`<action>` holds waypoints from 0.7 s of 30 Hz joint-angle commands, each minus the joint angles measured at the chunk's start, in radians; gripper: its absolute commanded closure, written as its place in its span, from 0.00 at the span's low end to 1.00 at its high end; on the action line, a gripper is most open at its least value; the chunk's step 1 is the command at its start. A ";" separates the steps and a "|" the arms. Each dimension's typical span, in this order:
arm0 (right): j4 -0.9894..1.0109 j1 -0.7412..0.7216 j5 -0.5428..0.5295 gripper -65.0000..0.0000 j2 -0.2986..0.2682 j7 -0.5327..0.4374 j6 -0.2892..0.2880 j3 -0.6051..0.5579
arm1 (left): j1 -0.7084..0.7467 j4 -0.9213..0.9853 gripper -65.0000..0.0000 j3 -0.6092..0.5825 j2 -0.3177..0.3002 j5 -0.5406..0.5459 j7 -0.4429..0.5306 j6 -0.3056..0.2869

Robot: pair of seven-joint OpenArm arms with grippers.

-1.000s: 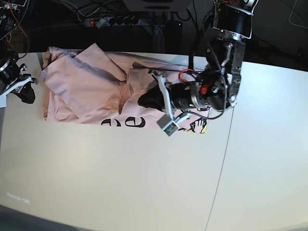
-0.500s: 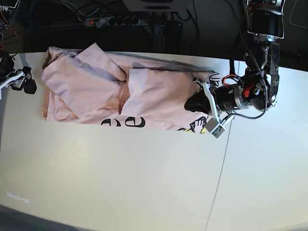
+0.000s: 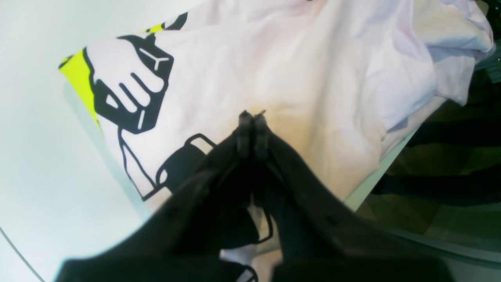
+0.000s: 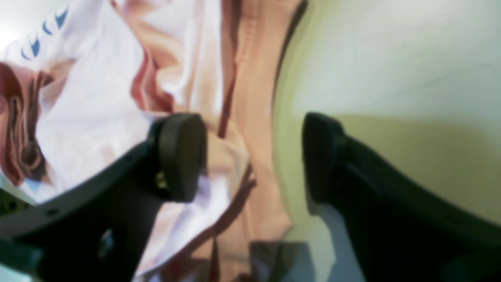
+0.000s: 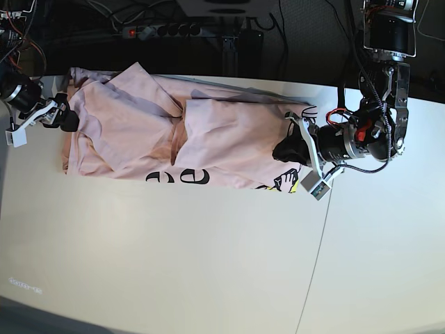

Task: Fold the T-shirt properly
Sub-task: 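Grasp the opposite strip end with the right gripper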

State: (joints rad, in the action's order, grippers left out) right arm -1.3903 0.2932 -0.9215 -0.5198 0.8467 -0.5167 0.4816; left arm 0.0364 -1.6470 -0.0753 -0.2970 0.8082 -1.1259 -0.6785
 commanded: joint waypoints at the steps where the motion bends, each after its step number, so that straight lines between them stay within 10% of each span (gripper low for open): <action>1: -0.008 0.001 0.004 0.37 -0.005 0.019 -0.064 0.000 | -0.014 -0.017 1.00 0.004 -0.005 0.016 0.018 -0.020; 21: -0.008 -0.002 -0.003 0.37 0.048 0.018 -0.064 -0.033 | -0.014 -0.017 1.00 0.004 -0.005 0.018 0.019 -0.020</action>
State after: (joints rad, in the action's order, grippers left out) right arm -1.3968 0.2878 -0.9493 -0.4576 0.8280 -0.5163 0.4477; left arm 0.0360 -1.6470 -0.0753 -0.2966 0.8085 -1.1259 -0.6788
